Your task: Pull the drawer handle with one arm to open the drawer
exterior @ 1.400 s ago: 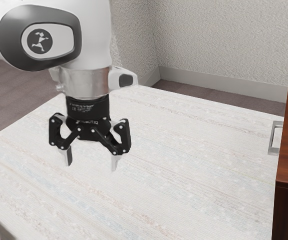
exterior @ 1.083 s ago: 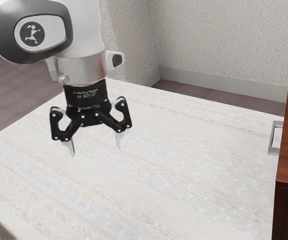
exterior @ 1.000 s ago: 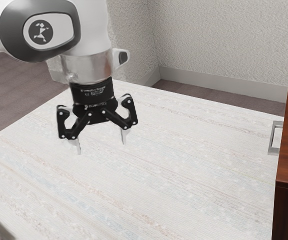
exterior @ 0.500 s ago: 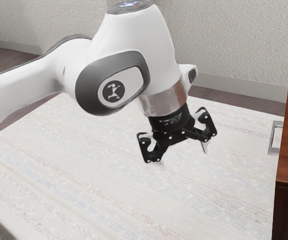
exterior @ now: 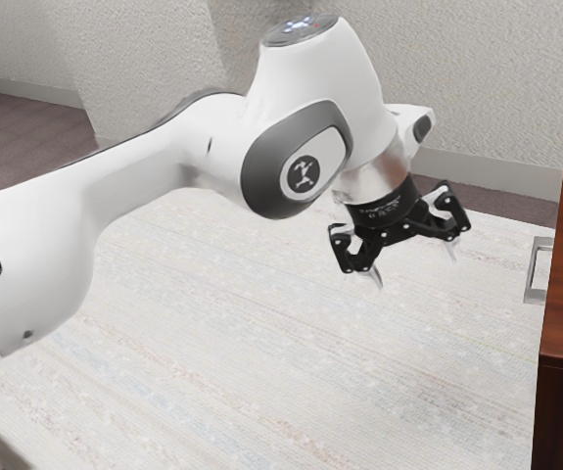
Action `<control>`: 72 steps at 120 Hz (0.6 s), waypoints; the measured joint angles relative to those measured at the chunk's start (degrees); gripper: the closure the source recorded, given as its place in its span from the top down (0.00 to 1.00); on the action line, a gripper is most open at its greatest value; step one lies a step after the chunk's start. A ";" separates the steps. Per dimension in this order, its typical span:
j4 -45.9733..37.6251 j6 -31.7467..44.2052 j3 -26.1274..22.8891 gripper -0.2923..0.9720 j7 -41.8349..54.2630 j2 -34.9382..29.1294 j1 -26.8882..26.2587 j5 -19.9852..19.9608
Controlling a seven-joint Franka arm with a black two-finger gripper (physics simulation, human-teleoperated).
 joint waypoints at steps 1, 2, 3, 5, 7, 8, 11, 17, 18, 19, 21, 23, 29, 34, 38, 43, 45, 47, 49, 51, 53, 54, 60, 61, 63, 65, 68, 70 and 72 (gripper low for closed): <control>0.16 0.05 -0.03 0.77 0.40 0.13 0.08 -0.09; 0.30 0.09 -0.05 0.77 0.81 0.24 0.14 -0.17; 0.41 0.13 -0.07 0.77 1.20 0.32 0.17 -0.24; 0.48 0.22 -0.10 0.77 2.01 0.44 0.18 -0.38; 0.49 0.29 -0.12 0.77 2.85 0.48 0.13 -0.50; 0.48 0.33 -0.13 0.77 3.29 0.47 0.09 -0.56; 0.30 0.43 -0.43 0.77 4.62 0.36 0.02 -0.69; -0.40 0.62 -1.16 0.76 7.24 0.01 -0.27 -0.85; -0.50 0.67 -1.23 0.76 7.74 -0.07 -0.27 -0.88; -0.58 0.71 -1.30 0.76 8.22 -0.14 -0.26 -0.91; -0.69 0.80 -1.43 0.76 9.20 -0.23 -0.21 -0.96; -0.77 0.88 -1.52 0.76 10.18 -0.29 -0.18 -1.00; -0.86 1.11 -1.70 0.76 13.05 -0.40 -0.20 -1.08; -0.79 1.27 -1.77 0.76 15.39 -0.21 -0.09 -1.18; -0.68 1.53 -1.78 0.76 17.12 0.09 -0.14 -1.56; -0.56 1.95 -1.77 0.76 19.13 0.36 -0.29 -2.11; -0.51 2.23 -1.77 0.76 19.90 0.53 -0.36 -2.28; -0.46 2.52 -1.77 0.76 20.65 0.73 -0.43 -2.45; -0.39 2.79 -1.78 0.76 21.38 1.03 -0.49 -2.66; -0.34 3.06 -1.78 0.76 22.10 1.31 -0.54 -2.90; -0.30 3.31 -1.78 0.76 22.80 1.54 -0.58 -3.10; -0.29 3.43 -1.78 0.76 23.14 1.63 -0.59 -3.20; -0.24 4.05 -1.78 0.77 25.09 1.92 -0.59 -3.66; -0.23 4.14 -1.78 0.77 25.40 1.94 -0.58 -3.72; -0.23 4.31 -1.77 0.77 26.01 1.98 -0.56 -3.86; -0.22 4.47 -1.77 0.77 26.59 2.01 -0.55 -3.98; -0.21 4.68 -1.77 0.77 27.44 2.04 -0.54 -4.14; -0.21 4.83 -1.77 0.77 27.99 2.05 -0.53 -4.26; -0.21 4.98 -1.77 0.77 28.52 2.06 -0.51 -4.36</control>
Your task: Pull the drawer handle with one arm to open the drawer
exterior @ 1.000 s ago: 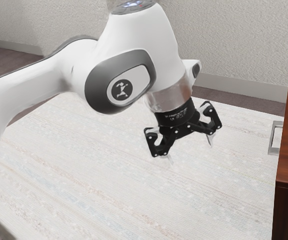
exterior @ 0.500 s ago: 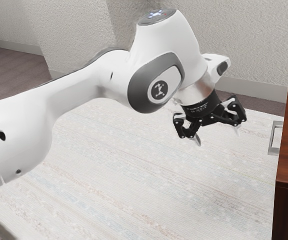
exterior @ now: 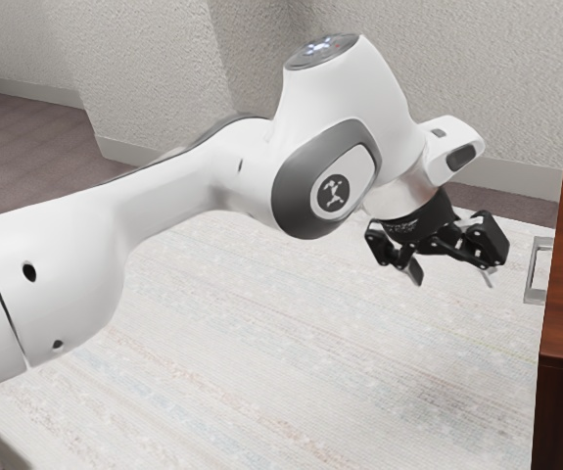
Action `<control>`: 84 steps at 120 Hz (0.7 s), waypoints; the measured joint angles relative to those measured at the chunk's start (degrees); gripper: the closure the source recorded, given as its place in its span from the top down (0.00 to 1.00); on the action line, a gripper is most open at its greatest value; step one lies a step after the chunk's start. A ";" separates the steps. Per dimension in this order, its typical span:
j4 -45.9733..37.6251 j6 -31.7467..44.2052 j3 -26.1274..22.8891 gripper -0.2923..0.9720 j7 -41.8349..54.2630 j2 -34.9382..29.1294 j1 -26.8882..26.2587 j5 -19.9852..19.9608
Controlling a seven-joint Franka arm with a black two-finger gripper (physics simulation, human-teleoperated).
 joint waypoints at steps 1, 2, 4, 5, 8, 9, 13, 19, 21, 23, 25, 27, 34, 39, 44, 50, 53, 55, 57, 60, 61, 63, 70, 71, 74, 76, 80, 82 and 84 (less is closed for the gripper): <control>0.00 0.08 0.00 0.77 0.26 0.00 0.01 -0.05; 0.00 0.17 0.00 0.77 0.52 0.01 0.01 -0.09; 0.00 0.32 0.00 0.77 1.03 0.01 0.02 -0.17; 0.00 0.39 0.00 0.77 1.27 0.01 0.02 -0.21; 0.00 0.59 0.00 0.77 1.99 0.01 0.03 -0.30; 0.00 0.65 0.00 0.77 2.23 0.00 0.02 -0.33; 0.01 0.94 0.00 0.77 3.13 0.01 -0.01 -0.46; 0.06 1.45 -0.02 0.77 4.39 0.15 -0.03 -0.63; 0.12 1.60 -0.04 0.77 4.79 0.28 -0.05 -0.72; 0.32 1.74 -0.05 0.77 5.18 0.42 -0.07 -0.82; 0.57 1.86 -0.06 0.77 5.55 0.64 -0.10 -0.92; 0.77 1.98 -0.07 0.77 5.92 0.80 -0.14 -1.05; 1.10 2.32 -0.06 0.77 6.93 1.10 -0.21 -1.93; 1.02 2.49 -0.03 0.77 6.88 1.12 -0.22 -3.28; 0.85 2.63 -0.01 0.77 6.52 1.10 -0.22 -4.30; 0.73 2.77 0.00 0.77 6.11 1.09 -0.22 -5.16; 0.67 2.82 0.00 0.77 5.92 1.08 -0.22 -5.45; 0.63 2.86 0.00 0.77 5.80 1.11 -0.22 -5.60; 0.62 2.89 0.00 0.77 5.68 1.12 -0.23 -5.72; 0.62 2.93 -0.03 0.77 5.52 1.17 -0.25 -5.88; 0.62 2.94 -0.04 0.77 5.46 1.18 -0.26 -5.92; 0.62 2.97 -0.05 0.77 5.35 1.23 -0.28 -6.01; 0.73 3.05 -0.33 0.77 5.01 1.30 -0.27 -6.21; 0.74 3.06 -0.36 0.77 4.96 1.31 -0.26 -6.23; 0.77 3.08 -0.42 0.77 4.83 1.32 -0.25 -6.29; 0.80 3.10 -0.44 0.77 4.74 1.33 -0.24 -6.32; 0.87 3.13 -0.48 0.77 4.58 1.34 -0.20 -6.37; 0.90 3.14 -0.49 0.77 4.50 1.34 -0.18 -6.39; 0.92 3.16 -0.50 0.77 4.42 1.34 -0.16 -6.40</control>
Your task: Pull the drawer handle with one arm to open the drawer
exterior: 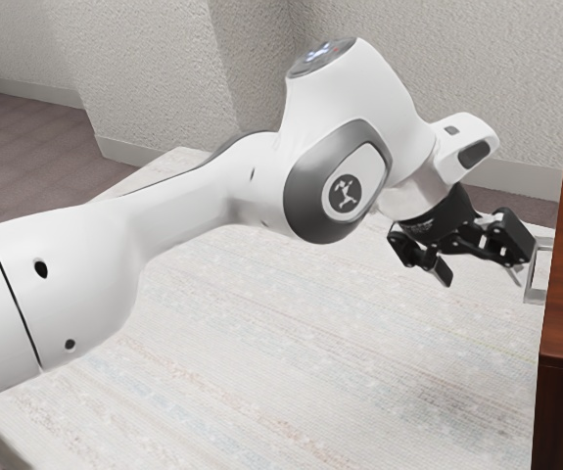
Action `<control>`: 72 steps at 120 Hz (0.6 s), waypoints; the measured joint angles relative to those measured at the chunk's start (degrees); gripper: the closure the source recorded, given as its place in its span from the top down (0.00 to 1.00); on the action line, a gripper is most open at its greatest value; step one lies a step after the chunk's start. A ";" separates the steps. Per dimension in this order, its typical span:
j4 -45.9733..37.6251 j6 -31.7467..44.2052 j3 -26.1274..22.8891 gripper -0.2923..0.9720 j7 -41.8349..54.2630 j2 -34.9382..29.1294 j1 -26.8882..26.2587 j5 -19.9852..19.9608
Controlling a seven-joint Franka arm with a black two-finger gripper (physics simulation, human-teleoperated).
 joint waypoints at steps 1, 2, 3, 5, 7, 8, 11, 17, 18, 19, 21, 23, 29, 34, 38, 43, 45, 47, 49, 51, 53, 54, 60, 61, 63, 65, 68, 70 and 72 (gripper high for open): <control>0.01 0.01 0.00 0.77 -0.04 0.00 0.01 -0.01; 0.01 0.01 -0.01 0.77 -0.07 0.00 0.03 -0.02; 0.02 0.02 -0.01 0.77 -0.11 0.00 0.05 -0.02; 0.03 0.03 -0.01 0.77 -0.18 0.00 0.09 -0.03; 0.04 0.04 -0.02 0.77 -0.24 0.00 0.18 -0.03; 0.04 0.04 -0.02 0.77 -0.28 0.00 0.23 -0.04; 0.02 0.04 -0.01 0.77 -0.37 0.00 0.40 -0.06; 0.03 0.06 0.03 0.77 -0.50 0.13 0.77 -0.08; 0.05 0.06 0.04 0.77 -0.51 0.17 0.83 -0.08; 0.06 0.06 0.04 0.77 -0.53 0.21 0.88 -0.08; 0.08 0.06 0.04 0.77 -0.54 0.29 1.08 -0.09; 0.13 0.06 0.05 0.77 -0.55 0.37 1.33 -0.09; 0.37 0.07 0.06 0.77 -0.54 0.76 1.95 -0.11; 1.48 0.08 0.06 0.77 -0.46 1.71 2.23 -0.14; 2.40 0.08 0.02 0.77 -0.40 2.50 2.33 -0.15; 3.49 0.08 -0.06 0.77 -0.33 3.30 2.37 -0.17; 3.77 0.08 -0.16 0.77 -0.30 3.51 2.39 -0.18; 4.00 0.08 -0.24 0.77 -0.28 3.68 2.40 -0.18; 4.16 0.08 -0.30 0.77 -0.25 3.80 2.42 -0.19; 4.29 0.09 -0.35 0.76 -0.22 3.89 2.50 -0.21; 4.38 0.09 -0.38 0.76 -0.20 3.96 2.63 -0.22; 4.41 0.09 -0.39 0.76 -0.18 3.99 2.70 -0.22; 5.01 0.09 -0.43 0.76 -0.11 4.44 3.00 -0.25; 5.16 0.09 -0.44 0.76 -0.10 4.54 3.03 -0.26; 5.41 0.09 -0.45 0.76 -0.08 4.75 3.08 -0.28; 5.62 0.09 -0.45 0.76 -0.06 4.94 3.11 -0.29; 5.91 0.09 -0.46 0.76 -0.02 5.15 3.22 -0.31; 6.08 0.09 -0.46 0.76 0.00 5.31 3.33 -0.32; 6.21 0.09 -0.46 0.76 0.02 5.44 3.42 -0.33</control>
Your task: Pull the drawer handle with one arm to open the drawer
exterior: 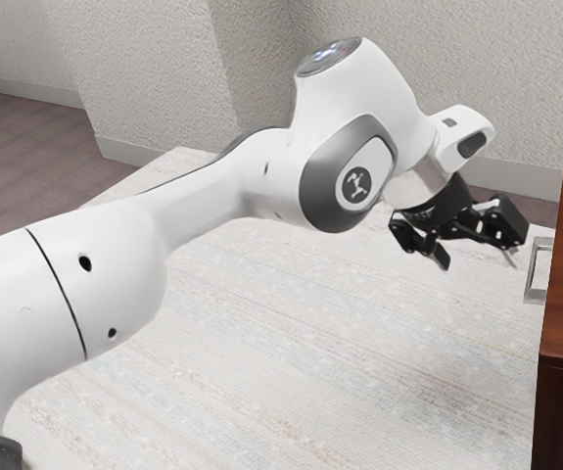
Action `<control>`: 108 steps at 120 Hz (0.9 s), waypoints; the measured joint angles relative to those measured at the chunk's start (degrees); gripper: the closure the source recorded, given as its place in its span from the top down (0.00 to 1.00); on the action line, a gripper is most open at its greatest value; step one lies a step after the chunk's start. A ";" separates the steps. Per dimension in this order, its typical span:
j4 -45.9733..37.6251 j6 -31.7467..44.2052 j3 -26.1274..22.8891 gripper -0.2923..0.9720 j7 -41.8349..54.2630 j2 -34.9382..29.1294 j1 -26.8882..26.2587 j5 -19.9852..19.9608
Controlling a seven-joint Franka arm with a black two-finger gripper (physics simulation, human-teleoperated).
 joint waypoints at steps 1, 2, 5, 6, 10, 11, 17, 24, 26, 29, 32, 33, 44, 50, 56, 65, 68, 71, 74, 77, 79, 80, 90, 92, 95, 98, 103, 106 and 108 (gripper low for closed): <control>0.05 0.00 0.00 0.76 0.01 0.05 0.03 0.00; 0.09 0.00 0.00 0.76 0.02 0.10 0.06 -0.01; 0.20 0.00 0.00 0.76 0.05 0.20 0.12 -0.02; 0.23 0.00 0.00 0.76 0.06 0.22 0.14 -0.02; 0.32 0.00 0.00 0.76 0.09 0.32 0.18 -0.04; 0.32 0.00 0.00 0.76 0.10 0.34 0.20 -0.05; 0.39 0.00 -0.04 0.76 0.15 0.41 0.32 -0.08; 0.80 0.00 -0.07 0.76 0.20 0.62 0.37 -0.11; 0.94 0.00 -0.07 0.76 0.22 0.69 0.38 -0.11; 1.11 0.00 -0.13 0.76 0.24 0.78 0.39 -0.12; 1.35 0.01 -0.34 0.76 0.26 0.93 0.46 -0.12; 1.45 0.01 -0.39 0.76 0.26 0.99 0.48 -0.12; 3.05 0.01 -0.68 0.76 0.33 2.18 0.55 -0.17; 3.54 0.01 -0.89 0.76 0.35 2.72 0.58 -0.19; 4.09 0.01 -1.04 0.76 0.38 3.23 0.60 -0.20; 4.67 0.02 -1.12 0.76 0.40 3.75 0.63 -0.24; 4.83 0.02 -1.13 0.76 0.41 3.85 0.64 -0.25; 4.90 0.02 -1.14 0.76 0.42 3.90 0.66 -0.27; 4.94 0.02 -1.14 0.76 0.43 3.93 0.78 -0.28; 4.97 0.03 -1.14 0.76 0.44 3.94 0.89 -0.28; 4.98 0.02 -1.15 0.76 0.44 3.95 0.97 -0.29; 4.98 0.03 -1.15 0.76 0.45 3.95 1.00 -0.29; 4.95 0.03 -1.15 0.76 0.47 3.97 1.21 -0.31; 4.90 0.03 -1.15 0.75 0.47 3.97 1.23 -0.31; 4.81 0.03 -1.12 0.75 0.48 3.97 1.24 -0.31; 4.75 0.03 -1.13 0.74 0.48 3.96 1.26 -0.31; 4.70 0.04 -1.14 0.72 0.48 3.92 1.26 -0.32; 4.70 0.04 -1.14 0.71 0.48 3.91 1.23 -0.32; 4.71 0.04 -1.14 0.70 0.48 3.90 1.22 -0.32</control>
